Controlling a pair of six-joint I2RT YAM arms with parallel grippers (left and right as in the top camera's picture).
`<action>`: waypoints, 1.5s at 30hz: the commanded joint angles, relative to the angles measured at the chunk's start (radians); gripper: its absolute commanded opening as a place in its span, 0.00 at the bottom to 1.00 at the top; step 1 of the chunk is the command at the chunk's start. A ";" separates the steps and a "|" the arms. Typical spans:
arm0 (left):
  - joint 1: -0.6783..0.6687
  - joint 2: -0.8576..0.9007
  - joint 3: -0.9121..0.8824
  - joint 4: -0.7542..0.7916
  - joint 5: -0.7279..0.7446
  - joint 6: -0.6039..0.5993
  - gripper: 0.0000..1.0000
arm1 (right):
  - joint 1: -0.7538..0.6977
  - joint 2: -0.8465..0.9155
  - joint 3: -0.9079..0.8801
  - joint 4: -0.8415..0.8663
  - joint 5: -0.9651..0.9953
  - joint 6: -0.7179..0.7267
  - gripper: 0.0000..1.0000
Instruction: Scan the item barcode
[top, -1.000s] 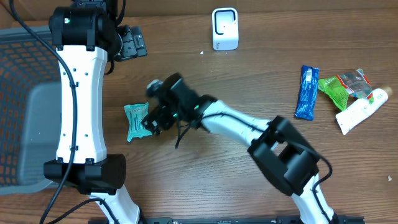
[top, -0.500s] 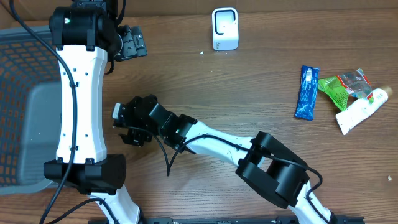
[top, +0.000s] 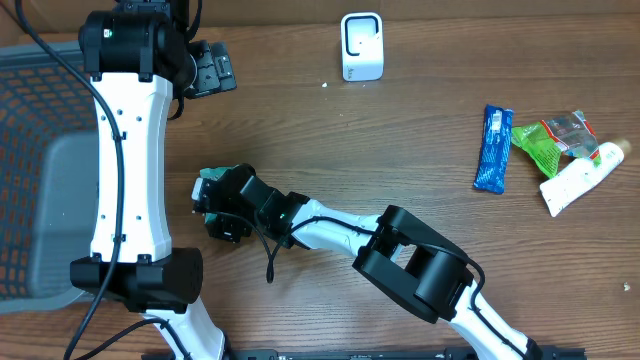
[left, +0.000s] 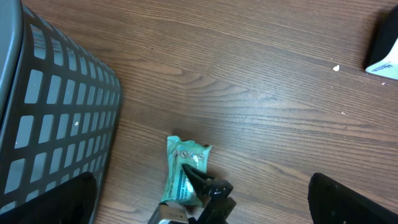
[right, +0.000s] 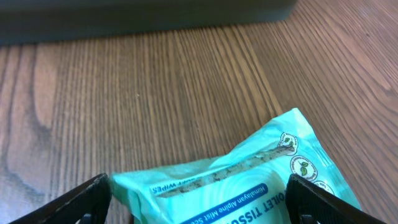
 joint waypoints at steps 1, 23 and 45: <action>-0.001 0.002 0.000 0.001 -0.013 0.016 1.00 | -0.007 0.018 0.012 -0.034 0.076 0.060 0.89; -0.001 0.002 0.000 0.001 -0.013 0.016 0.99 | -0.160 0.015 0.250 -0.595 0.020 0.370 0.92; -0.001 0.002 0.000 0.001 -0.013 0.016 1.00 | -0.135 0.101 0.403 -0.409 -0.124 0.103 1.00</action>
